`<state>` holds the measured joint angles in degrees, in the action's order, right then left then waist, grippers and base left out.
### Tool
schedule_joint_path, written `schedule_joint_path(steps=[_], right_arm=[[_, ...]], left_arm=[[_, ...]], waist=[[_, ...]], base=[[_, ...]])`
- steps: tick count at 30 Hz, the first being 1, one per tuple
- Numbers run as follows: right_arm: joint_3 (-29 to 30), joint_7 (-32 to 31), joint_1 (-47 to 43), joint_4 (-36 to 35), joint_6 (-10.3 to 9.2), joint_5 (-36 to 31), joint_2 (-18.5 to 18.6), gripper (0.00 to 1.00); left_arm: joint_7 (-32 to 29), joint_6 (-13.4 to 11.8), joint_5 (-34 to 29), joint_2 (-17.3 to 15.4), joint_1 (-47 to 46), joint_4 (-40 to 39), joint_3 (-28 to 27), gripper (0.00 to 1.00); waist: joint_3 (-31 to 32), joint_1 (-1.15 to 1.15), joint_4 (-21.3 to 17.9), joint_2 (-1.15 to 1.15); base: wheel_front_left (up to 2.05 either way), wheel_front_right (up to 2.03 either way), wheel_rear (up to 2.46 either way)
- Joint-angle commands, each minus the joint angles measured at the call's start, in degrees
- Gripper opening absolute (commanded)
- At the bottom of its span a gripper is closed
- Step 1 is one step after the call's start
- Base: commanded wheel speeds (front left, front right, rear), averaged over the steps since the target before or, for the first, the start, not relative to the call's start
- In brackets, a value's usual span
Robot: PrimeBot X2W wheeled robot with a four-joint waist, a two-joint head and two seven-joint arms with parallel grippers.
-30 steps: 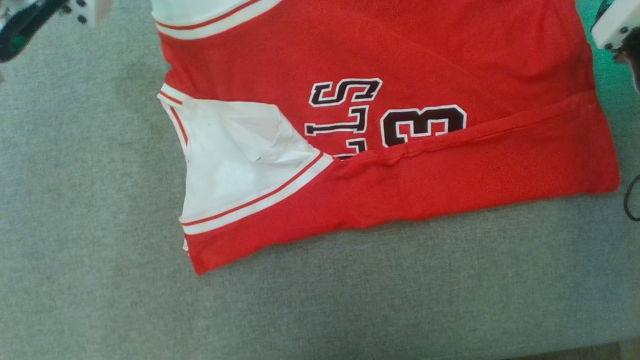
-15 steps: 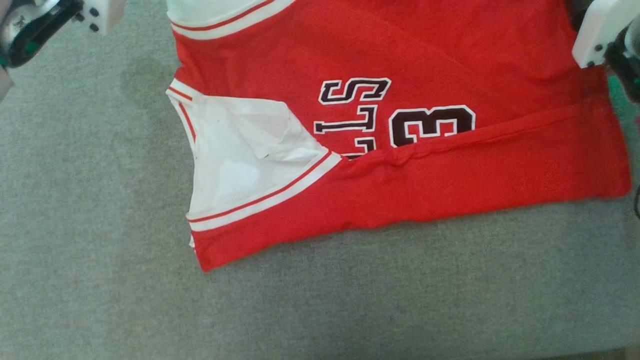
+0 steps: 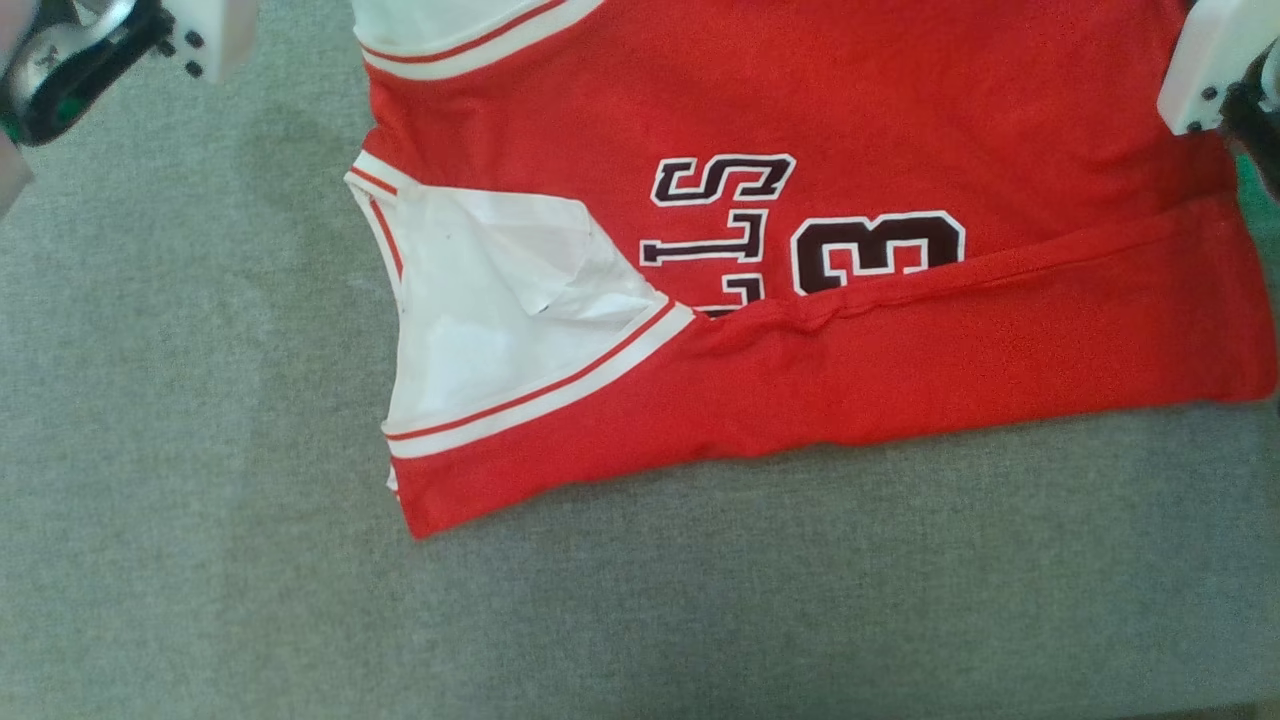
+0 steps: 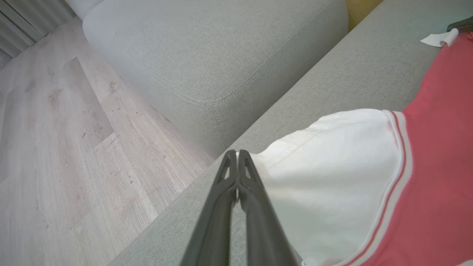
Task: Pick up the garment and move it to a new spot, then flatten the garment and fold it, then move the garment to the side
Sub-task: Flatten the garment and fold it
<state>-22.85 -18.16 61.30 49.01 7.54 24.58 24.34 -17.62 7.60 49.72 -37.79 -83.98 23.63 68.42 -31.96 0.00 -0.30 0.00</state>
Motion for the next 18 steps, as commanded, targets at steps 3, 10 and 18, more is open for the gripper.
schedule_joint_path(steps=[3,10,18], right_arm=[[-0.1,0.9,0.9,-1.4,-0.05,1.5,1.1,0.00],[0.7,4.4,1.2,-3.9,-0.05,4.3,2.2,0.00],[3.5,9.7,-1.6,-8.9,-0.05,9.5,4.7,0.00]], left_arm=[[1.5,-0.1,0.3,-3.0,-3.9,-0.3,-2.3,0.00],[7.5,-0.1,-1.9,-3.3,-5.4,0.2,-2.1,0.00],[16.4,-0.1,-4.0,-4.1,-5.6,-0.2,-2.7,0.00]], waist=[[0.2,0.00,-0.2,0.00],[0.7,0.00,-0.2,0.00],[1.9,0.00,0.4,0.00]], base=[[0.00,0.00,0.00],[0.00,0.00,0.00],[0.00,0.00,0.00]])
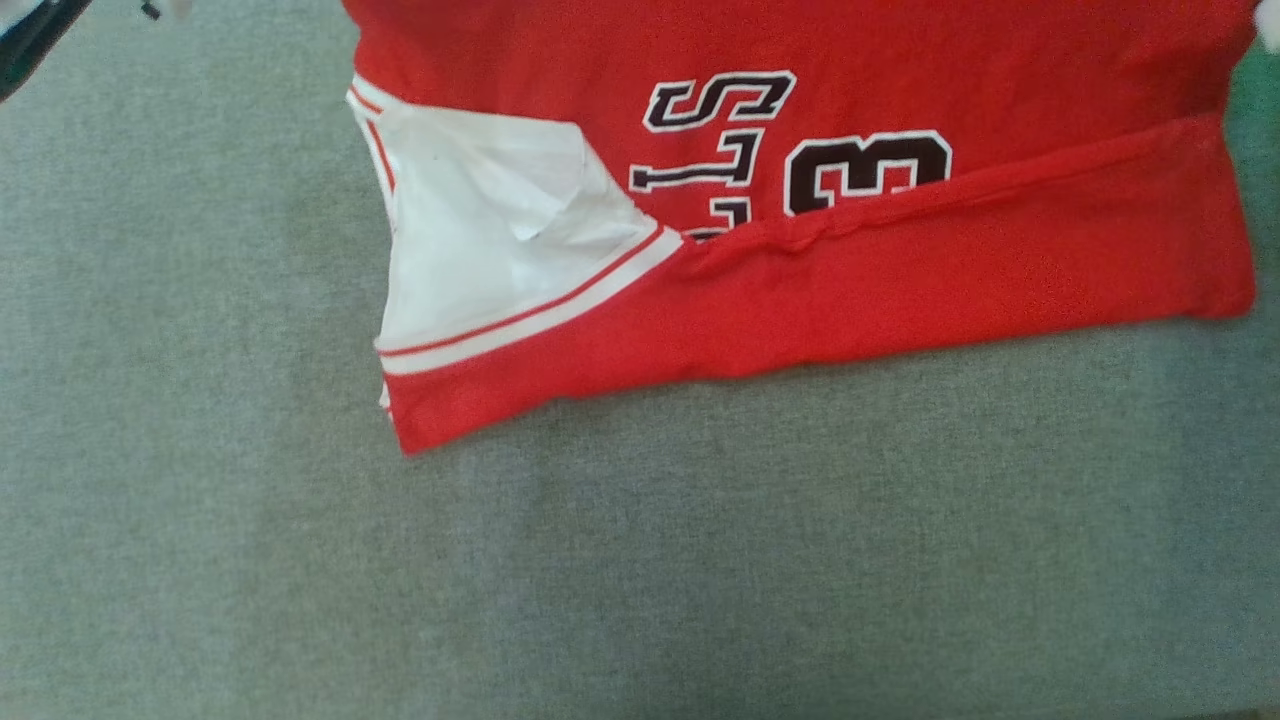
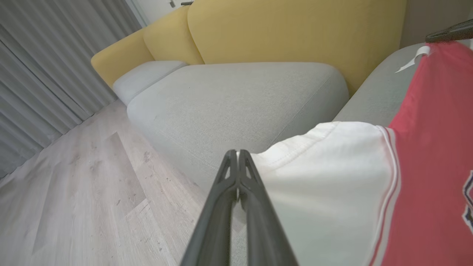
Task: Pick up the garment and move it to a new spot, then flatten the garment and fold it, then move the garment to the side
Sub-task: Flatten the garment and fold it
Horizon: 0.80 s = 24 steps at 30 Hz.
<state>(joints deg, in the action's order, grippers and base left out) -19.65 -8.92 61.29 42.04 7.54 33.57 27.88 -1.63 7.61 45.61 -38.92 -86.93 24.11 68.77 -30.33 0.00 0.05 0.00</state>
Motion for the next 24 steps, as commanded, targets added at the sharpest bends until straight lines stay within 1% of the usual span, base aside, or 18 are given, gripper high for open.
schedule_joint_path(steps=[1,5,10,12,16,20,24], right_arm=[[0.5,0.8,-2.5,-2.7,-0.05,1.3,1.6,0.00],[1.2,1.5,-7.3,-5.9,-0.05,3.4,3.3,0.00],[1.2,2.6,-14.0,-10.0,-0.05,4.2,5.4,0.00],[1.5,2.9,-16.3,-11.2,-0.05,4.4,6.1,0.00],[2.6,3.3,-21.0,-12.6,-0.05,4.1,7.0,0.00],[3.7,3.2,-25.4,-13.6,-0.05,3.4,7.1,0.00],[5.0,3.2,-29.6,-14.3,-0.05,3.2,6.7,0.00]], left_arm=[[1.1,-0.1,0.6,-3.5,-2.0,-1.3,-3.0,0.00],[3.1,-0.4,1.7,-6.9,2.1,-4.9,-2.6,0.00],[4.7,-2.7,3.7,-11.3,10.4,-12.8,-0.9,0.00],[5.5,-4.2,4.3,-12.7,13.9,-16.5,-0.2,0.00],[7.2,-8.1,4.5,-14.7,20.5,-23.3,1.2,0.00],[7.9,-11.9,4.6,-15.8,26.5,-28.5,2.4,0.00],[8.0,-14.8,3.0,-16.2,31.2,-30.9,3.3,0.00]], waist=[[0.5,0.00,0.2,0.00],[1.9,0.00,0.5,0.00],[3.9,0.00,1.1,0.00],[4.6,0.00,1.3,0.00],[6.0,0.00,2.0,0.00],[7.0,0.00,2.5,0.00],[7.7,0.00,3.0,0.00]], base=[[0.00,0.00,0.00],[0.00,0.00,0.00],[0.00,0.00,0.00],[0.00,0.00,0.00],[0.00,0.00,0.00],[0.00,0.00,0.00],[0.00,0.00,0.00]])
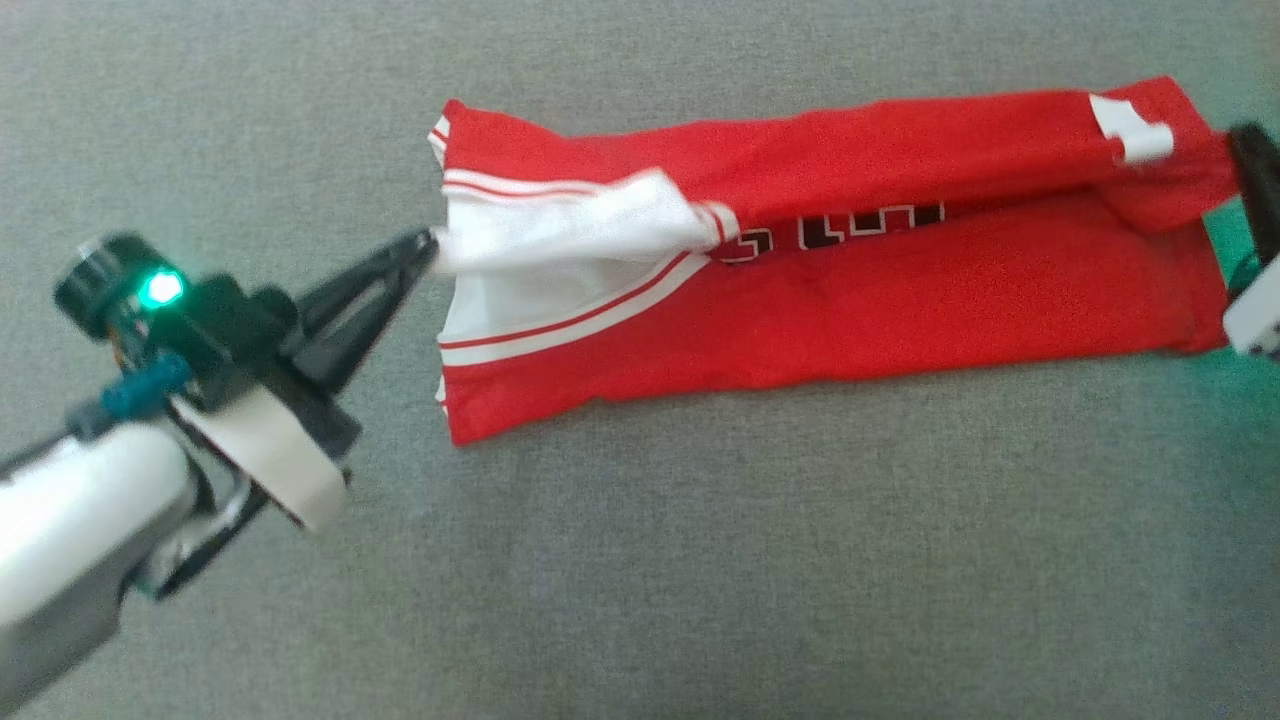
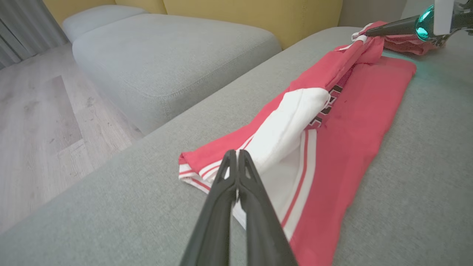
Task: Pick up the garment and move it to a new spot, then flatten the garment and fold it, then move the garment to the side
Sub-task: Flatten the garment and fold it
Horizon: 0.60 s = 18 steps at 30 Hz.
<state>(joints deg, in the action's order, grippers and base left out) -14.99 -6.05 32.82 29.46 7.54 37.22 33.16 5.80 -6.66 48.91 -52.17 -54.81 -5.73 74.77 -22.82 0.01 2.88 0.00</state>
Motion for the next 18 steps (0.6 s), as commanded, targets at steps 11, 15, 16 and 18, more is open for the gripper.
schedule_joint_path(steps=[11,15,16,18], right_arm=[[4.0,1.4,-8.3,-3.2,-0.05,-3.1,-0.7,1.00],[7.3,4.6,-11.1,-3.3,-0.05,-4.9,-3.5,1.00],[8.4,5.6,-12.0,-3.4,-0.05,-5.5,-4.4,1.00],[10.8,7.8,-14.0,-3.7,-0.05,-6.3,-6.6,1.00]], left_arm=[[5.4,-5.0,-0.5,1.3,7.4,0.4,-2.3,1.00],[8.5,-10.3,0.1,5.9,11.2,2.8,-5.3,1.00],[8.9,-11.9,0.3,7.4,12.6,3.2,-6.9,1.00],[9.1,-15.2,-0.7,10.7,15.8,3.3,-11.5,1.00]], waist=[[1.5,-0.01,0.7,0.00],[2.6,-0.01,0.7,0.00],[2.9,-0.01,0.8,0.00],[3.5,-0.01,0.8,0.00]], base=[[0.00,0.00,0.00],[0.00,0.00,0.00],[0.00,0.00,0.00],[0.00,0.00,0.00]])
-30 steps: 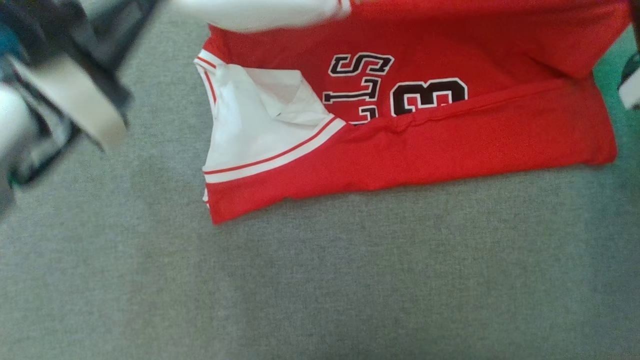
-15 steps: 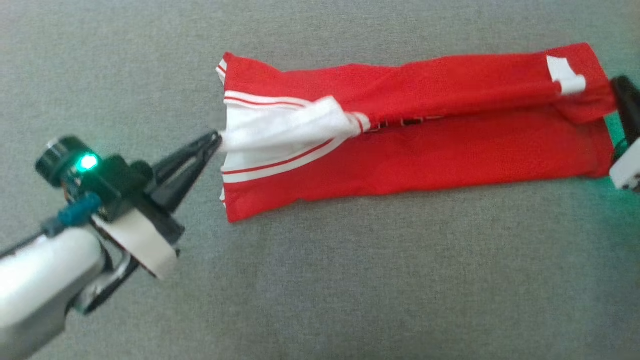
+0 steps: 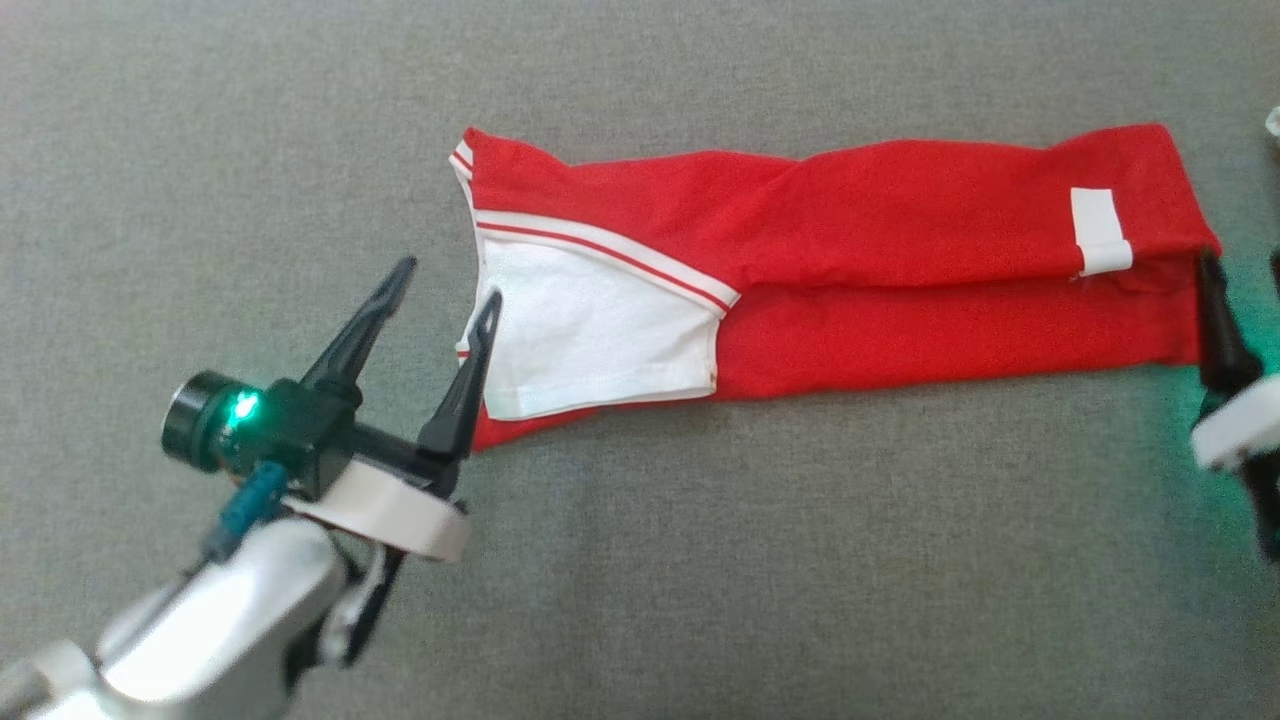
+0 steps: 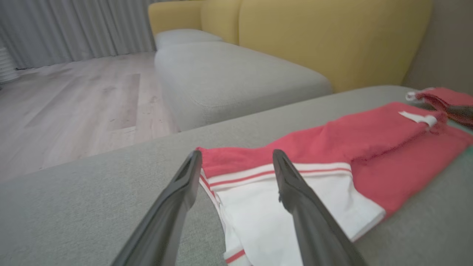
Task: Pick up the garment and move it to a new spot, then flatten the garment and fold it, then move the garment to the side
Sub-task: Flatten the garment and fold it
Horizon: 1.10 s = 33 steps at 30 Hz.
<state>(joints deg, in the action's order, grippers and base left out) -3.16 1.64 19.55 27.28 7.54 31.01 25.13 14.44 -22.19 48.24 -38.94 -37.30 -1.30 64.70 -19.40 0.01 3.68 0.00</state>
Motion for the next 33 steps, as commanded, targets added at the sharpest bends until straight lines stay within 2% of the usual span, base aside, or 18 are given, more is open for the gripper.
schedule_joint_path(steps=[1,5,7,8,9,12,17,20,25,26,27,28,29,33], right_arm=[[0.1,1.1,-1.9,-1.8,-0.05,-0.4,0.3,1.00],[3.7,4.6,-5.6,-3.4,-0.05,-1.8,-3.9,1.00],[5.1,5.6,-6.7,-4.1,-0.05,-2.0,-5.6,1.00],[6.3,6.4,-7.0,-4.4,-0.05,-2.5,-6.5,1.00],[7.0,6.6,-6.9,-4.4,-0.05,-2.5,-6.9,1.00],[9.2,6.4,-5.3,-3.3,-0.05,-2.6,-7.6,1.00],[13.3,4.3,-0.7,1.9,-0.05,-4.7,-7.9,1.00],[15.3,2.5,2.0,6.3,-0.05,-6.5,-8.2,1.00],[17.3,-3.8,3.6,14.8,-0.05,-10.2,-9.4,0.99],[17.4,-4.8,3.7,15.7,-0.05,-10.6,-9.9,0.85],[17.2,-5.5,3.8,16.2,-0.05,-10.9,-10.5,0.44],[17.2,-5.5,3.8,16.2,-0.05,-10.9,-10.5,0.44],[16.8,-5.9,3.8,16.2,-0.05,-10.9,-11.1,0.00],[14.6,-5.5,3.7,14.4,-0.05,-9.4,-12.5,0.00]], left_arm=[[0.5,-1.1,-1.4,-0.7,0.4,-1.5,-4.6,1.00],[0.5,-4.8,-9.3,6.1,10.3,-3.0,-15.6,1.00],[0.5,-5.4,-13.1,9.3,14.9,-3.7,-20.1,1.00],[0.5,-5.3,-17.1,12.5,19.0,-4.4,-24.1,1.00],[0.5,-4.9,-18.8,14.1,20.8,-4.8,-25.8,1.00],[0.5,-2.8,-23.3,18.7,25.0,-5.5,-29.7,1.00],[0.5,2.6,-28.6,24.2,28.5,-5.1,-33.6,1.00],[0.6,5.5,-30.7,26.6,29.5,-4.4,-35.7,1.00],[0.6,9.2,-33.2,29.7,30.8,-3.5,-39.4,1.00],[0.6,9.9,-33.6,30.3,31.2,-3.3,-40.1,1.00],[0.6,10.4,-34.0,30.7,31.5,-3.1,-40.8,1.00],[0.6,10.4,-34.0,30.7,31.5,-3.1,-40.8,1.00],[0.6,11.0,-34.2,31.2,31.8,-3.0,-41.6,1.00],[0.6,13.3,-35.5,32.8,32.9,-2.9,-44.2,1.00]], waist=[[0.4,-0.01,0.1,0.00],[1.6,-0.01,0.3,0.00],[2.0,-0.01,0.5,0.00],[2.3,-0.01,0.9,0.00],[2.5,-0.01,1.2,0.00],[2.9,-0.01,2.4,0.00],[3.1,-0.01,4.9,0.00],[3.2,-0.01,6.1,0.00],[3.6,-0.01,7.2,0.00],[3.7,-0.01,7.3,0.00],[3.8,-0.01,7.2,0.00],[3.8,-0.01,7.2,0.00],[3.8,-0.01,7.1,0.00],[4.3,-0.01,6.0,0.00]], base=[[0.00,0.00,0.00],[0.00,0.00,0.00],[0.00,0.00,0.00],[0.00,0.00,0.00],[0.00,0.00,0.00],[0.00,0.00,0.00],[0.00,0.00,0.00],[0.00,0.00,0.00],[0.00,0.00,0.00],[0.00,0.00,0.00],[0.00,0.00,0.00],[0.00,0.00,0.00],[0.00,0.00,0.00],[0.00,0.00,0.00]])
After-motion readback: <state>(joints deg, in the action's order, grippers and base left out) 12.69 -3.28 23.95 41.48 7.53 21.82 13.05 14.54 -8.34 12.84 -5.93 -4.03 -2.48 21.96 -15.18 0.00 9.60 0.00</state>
